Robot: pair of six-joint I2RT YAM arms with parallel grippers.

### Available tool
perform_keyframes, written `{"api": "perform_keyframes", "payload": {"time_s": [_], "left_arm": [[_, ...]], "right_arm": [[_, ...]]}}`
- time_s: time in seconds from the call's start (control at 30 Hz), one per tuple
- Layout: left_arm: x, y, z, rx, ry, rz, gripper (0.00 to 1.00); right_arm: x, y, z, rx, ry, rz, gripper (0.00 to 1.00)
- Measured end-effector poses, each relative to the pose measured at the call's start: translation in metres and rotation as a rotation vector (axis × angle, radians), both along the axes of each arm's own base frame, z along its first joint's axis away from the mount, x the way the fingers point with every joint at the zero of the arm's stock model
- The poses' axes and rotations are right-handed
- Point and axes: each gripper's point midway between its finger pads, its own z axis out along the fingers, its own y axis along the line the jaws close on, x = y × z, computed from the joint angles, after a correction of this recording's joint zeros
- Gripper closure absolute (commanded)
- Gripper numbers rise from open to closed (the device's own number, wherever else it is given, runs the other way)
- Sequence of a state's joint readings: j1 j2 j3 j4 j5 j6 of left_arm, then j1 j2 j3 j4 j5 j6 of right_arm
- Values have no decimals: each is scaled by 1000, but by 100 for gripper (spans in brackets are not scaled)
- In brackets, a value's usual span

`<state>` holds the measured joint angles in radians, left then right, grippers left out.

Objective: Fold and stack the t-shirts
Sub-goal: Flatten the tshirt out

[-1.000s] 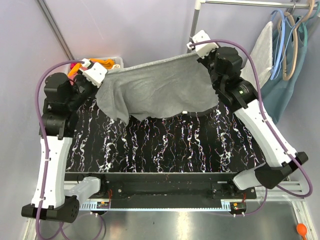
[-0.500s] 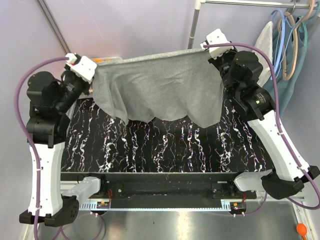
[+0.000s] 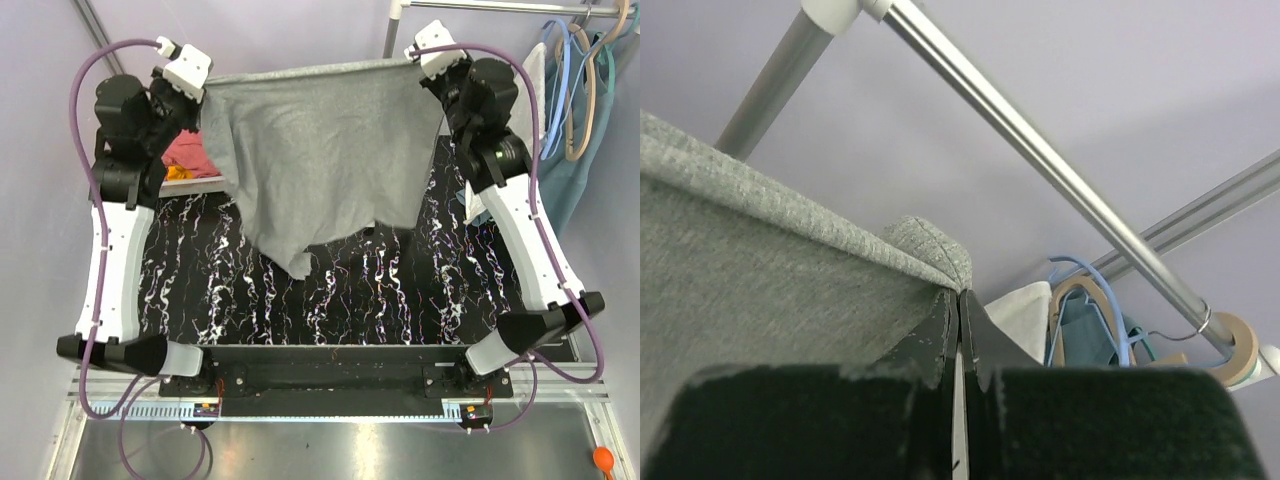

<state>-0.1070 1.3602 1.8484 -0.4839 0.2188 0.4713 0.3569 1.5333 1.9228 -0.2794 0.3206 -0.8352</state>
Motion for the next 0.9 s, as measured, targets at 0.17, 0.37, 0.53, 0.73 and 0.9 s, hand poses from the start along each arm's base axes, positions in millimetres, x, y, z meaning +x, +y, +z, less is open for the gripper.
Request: {"api": "perform_keyframes", "payload": {"time_s": [0.17,0.37,0.53,0.73,0.9], "left_arm": [[5,3,21,-3,-44,21,100],[-42,5,52,8,-140,7,100],[-107,6,62,41,-196,-35,100],[-178,23,73,83,-275,13,100],[-228,45,102,96,-398,110,100]], "right_arm": [[2,2,25,1,-15,17,100],[-28,0,53,12,-2,70,100],[-59,-1,37,-1,108,123,100],[-114,-30,29,-2,188,83,100],[-159,-72,45,15,146,-45,100]]}}
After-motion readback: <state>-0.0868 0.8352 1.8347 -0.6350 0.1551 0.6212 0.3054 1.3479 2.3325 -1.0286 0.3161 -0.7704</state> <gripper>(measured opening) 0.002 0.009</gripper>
